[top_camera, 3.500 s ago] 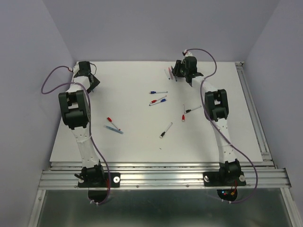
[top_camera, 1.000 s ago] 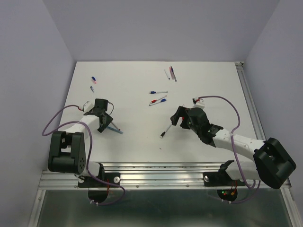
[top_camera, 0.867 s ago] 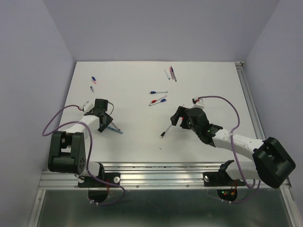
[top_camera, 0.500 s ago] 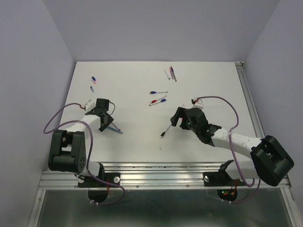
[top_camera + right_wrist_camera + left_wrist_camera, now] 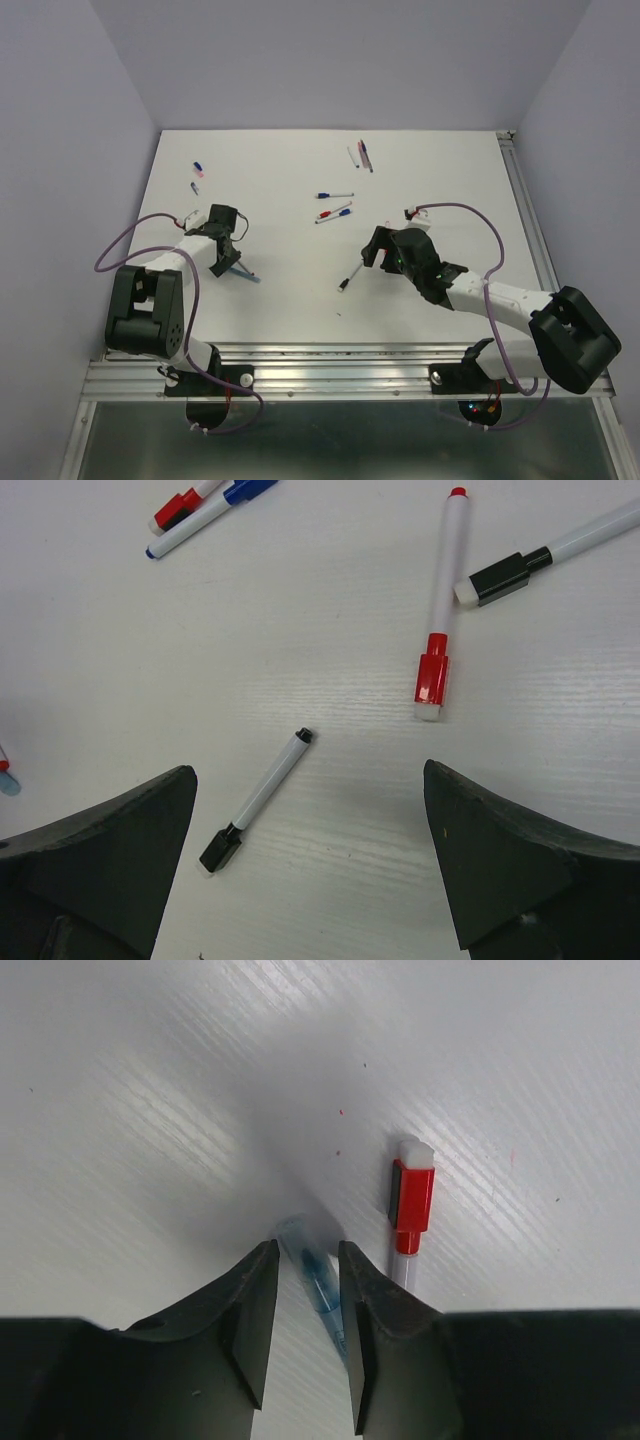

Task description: Open the pen caps

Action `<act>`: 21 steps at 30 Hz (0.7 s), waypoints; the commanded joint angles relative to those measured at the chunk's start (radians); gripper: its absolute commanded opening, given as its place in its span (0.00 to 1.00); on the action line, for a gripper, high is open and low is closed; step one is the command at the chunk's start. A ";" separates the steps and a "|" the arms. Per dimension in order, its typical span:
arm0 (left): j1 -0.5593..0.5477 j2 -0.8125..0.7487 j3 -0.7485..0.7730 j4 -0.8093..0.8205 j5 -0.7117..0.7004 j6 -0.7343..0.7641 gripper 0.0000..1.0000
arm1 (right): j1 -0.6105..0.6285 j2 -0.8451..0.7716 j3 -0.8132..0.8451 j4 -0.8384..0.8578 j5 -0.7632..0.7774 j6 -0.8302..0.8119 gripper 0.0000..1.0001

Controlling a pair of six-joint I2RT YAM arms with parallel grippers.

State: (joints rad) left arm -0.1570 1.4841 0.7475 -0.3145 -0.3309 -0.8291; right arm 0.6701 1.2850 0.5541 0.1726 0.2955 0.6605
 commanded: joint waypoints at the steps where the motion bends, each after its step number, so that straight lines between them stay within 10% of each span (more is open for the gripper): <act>1: -0.016 0.045 -0.027 -0.158 0.078 -0.024 0.41 | 0.010 0.002 0.001 0.048 0.036 -0.021 1.00; 14: -0.042 0.076 -0.028 -0.166 0.059 -0.033 0.24 | 0.011 0.016 0.003 0.047 0.057 -0.038 1.00; 21: -0.044 -0.005 -0.040 -0.187 0.055 -0.033 0.00 | 0.011 0.004 0.003 0.033 0.060 -0.048 1.00</act>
State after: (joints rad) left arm -0.1841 1.4944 0.7643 -0.3679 -0.3561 -0.8406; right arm 0.6701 1.3025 0.5541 0.1738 0.3271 0.6323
